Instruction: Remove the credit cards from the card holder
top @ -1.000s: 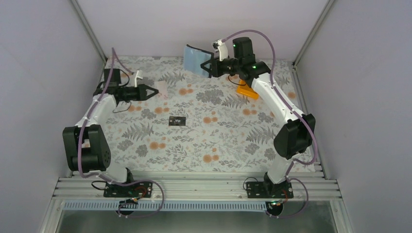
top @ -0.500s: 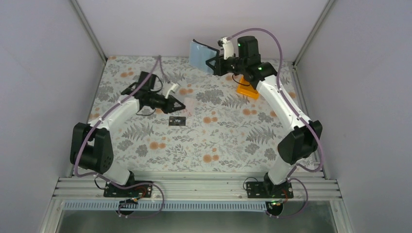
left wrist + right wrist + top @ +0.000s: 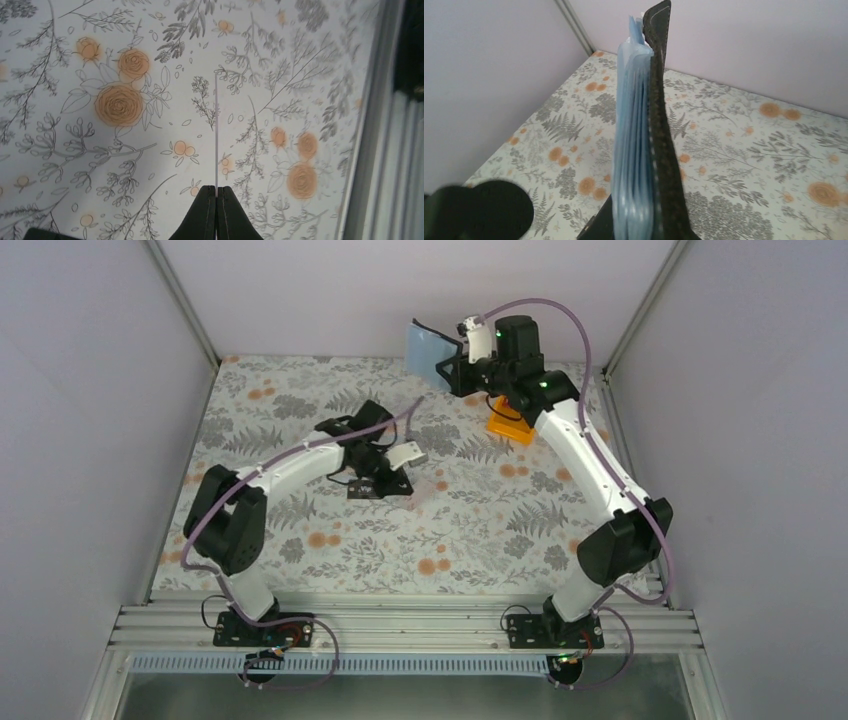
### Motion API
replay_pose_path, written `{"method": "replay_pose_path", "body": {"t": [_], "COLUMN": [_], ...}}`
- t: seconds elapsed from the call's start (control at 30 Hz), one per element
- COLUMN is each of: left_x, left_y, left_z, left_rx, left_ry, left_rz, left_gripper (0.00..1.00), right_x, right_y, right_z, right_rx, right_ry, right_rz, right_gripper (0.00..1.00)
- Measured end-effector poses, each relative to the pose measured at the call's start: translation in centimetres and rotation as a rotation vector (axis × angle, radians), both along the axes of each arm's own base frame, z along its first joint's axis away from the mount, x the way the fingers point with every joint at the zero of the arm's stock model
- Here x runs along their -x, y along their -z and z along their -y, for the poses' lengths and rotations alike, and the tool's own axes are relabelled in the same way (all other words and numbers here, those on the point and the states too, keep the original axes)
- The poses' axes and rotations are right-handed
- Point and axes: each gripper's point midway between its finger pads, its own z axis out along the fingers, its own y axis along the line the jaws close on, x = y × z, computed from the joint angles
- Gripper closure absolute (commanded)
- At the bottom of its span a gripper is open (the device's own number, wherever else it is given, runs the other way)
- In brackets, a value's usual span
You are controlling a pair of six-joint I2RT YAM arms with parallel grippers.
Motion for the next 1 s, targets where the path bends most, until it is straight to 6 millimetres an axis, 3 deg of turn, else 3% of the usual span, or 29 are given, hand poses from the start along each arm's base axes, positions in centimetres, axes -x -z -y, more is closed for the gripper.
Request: {"method": "replay_pose_path", "body": {"t": [0.1, 0.33, 0.43, 0.63, 1.0], "left_x": [0.3, -3.0, -3.1, -1.5, -3.4], "left_y": [1.0, 2.2, 2.8, 5.2, 5.9], "left_z": [0.9, 1.4, 2.1, 3.0, 3.8], "left_rx": [-0.114, -0.390, -0.489, -0.641, -0.749], "left_ry": [0.060, 0.169, 0.260, 0.433, 0.479], "left_rz": [0.069, 0.279, 0.340, 0.356, 0.336], "left_gripper": [0.98, 0.98, 0.98, 0.98, 0.98], "right_x": [-0.2, -0.4, -0.5, -1.2, -0.9], "right_y": [-0.2, -0.6, -0.3, 0.3, -0.2], "right_z": [0.8, 2.1, 2.7, 4.8, 5.8], "right_rx": [0.018, 0.056, 0.080, 0.151, 0.174], "right_ry": [0.037, 0.083, 0.111, 0.213, 0.243], "right_rz": [0.010, 0.040, 0.037, 0.038, 0.051], "right_gripper": [0.96, 0.96, 0.96, 0.96, 0.96]}}
